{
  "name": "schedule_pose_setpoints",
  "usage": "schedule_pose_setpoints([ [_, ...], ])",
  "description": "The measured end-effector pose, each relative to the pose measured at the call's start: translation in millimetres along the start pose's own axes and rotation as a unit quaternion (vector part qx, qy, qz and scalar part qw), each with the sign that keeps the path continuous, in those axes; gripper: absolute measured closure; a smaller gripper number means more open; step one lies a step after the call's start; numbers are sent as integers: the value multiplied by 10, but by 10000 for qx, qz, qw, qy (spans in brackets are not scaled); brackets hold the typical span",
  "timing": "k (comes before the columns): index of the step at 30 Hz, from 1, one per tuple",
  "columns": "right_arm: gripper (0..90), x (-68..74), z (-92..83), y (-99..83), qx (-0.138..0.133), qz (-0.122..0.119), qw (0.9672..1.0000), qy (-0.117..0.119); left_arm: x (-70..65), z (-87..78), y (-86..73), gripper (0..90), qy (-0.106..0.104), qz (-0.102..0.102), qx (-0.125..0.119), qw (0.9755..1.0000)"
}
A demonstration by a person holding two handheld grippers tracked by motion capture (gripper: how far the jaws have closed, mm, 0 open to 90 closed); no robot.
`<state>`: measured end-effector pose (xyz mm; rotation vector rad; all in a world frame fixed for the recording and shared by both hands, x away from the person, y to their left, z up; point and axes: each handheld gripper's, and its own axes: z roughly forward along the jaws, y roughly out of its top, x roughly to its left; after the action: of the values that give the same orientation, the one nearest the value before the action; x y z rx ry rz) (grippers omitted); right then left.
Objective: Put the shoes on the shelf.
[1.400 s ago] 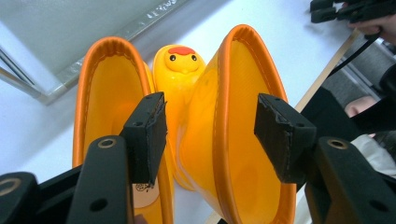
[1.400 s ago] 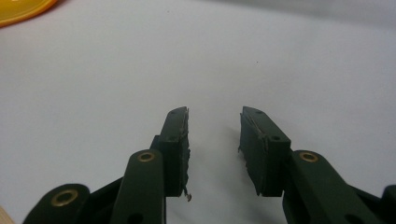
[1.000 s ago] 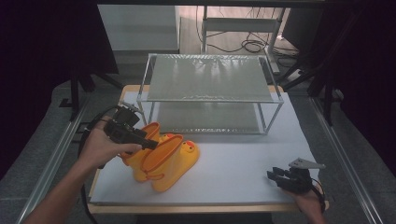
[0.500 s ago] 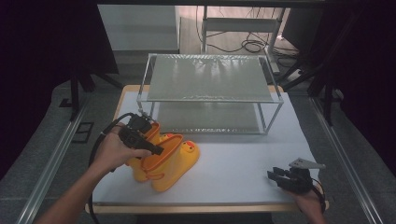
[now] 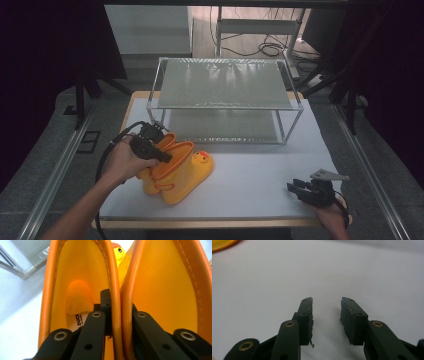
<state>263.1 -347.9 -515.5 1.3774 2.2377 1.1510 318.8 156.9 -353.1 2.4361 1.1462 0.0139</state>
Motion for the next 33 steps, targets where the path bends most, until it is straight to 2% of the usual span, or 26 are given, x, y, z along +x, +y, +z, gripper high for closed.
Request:
schedule_pose_setpoints([
  [2,623,-6,-2,-1,0,-2,10000,-10,6,-9,6,850,-16,-5,-19,10000],
  [5,623,-10,-5,-2,-8,-4,10000,-16,-3,-52,27,849,-160,35,-67,9998],
  [7,624,-16,-8,-3,-9,22,10000,-21,-72,-143,69,848,-341,131,-160,9992],
  [12,624,-16,-9,-3,6,15,10000,-18,-195,-299,155,846,-544,301,-315,9976],
  [15,624,-18,-17,-4,-2,22,10000,-12,-330,-434,272,846,-653,482,-440,9957],
  [16,624,-18,-17,-4,-2,22,10000,-12,-330,-434,272,845,-653,482,-440,9957],
  [20,625,-27,-17,-7,-8,39,10000,-15,-506,-528,455,845,-646,684,-464,9945],
  [28,626,-58,-36,-13,-47,83,10000,-19,-668,-626,685,843,-746,843,-461,9926],
  [33,626,-65,-37,-14,-48,110,9999,-18,-797,-793,880,843,-747,920,-545,9915],
])
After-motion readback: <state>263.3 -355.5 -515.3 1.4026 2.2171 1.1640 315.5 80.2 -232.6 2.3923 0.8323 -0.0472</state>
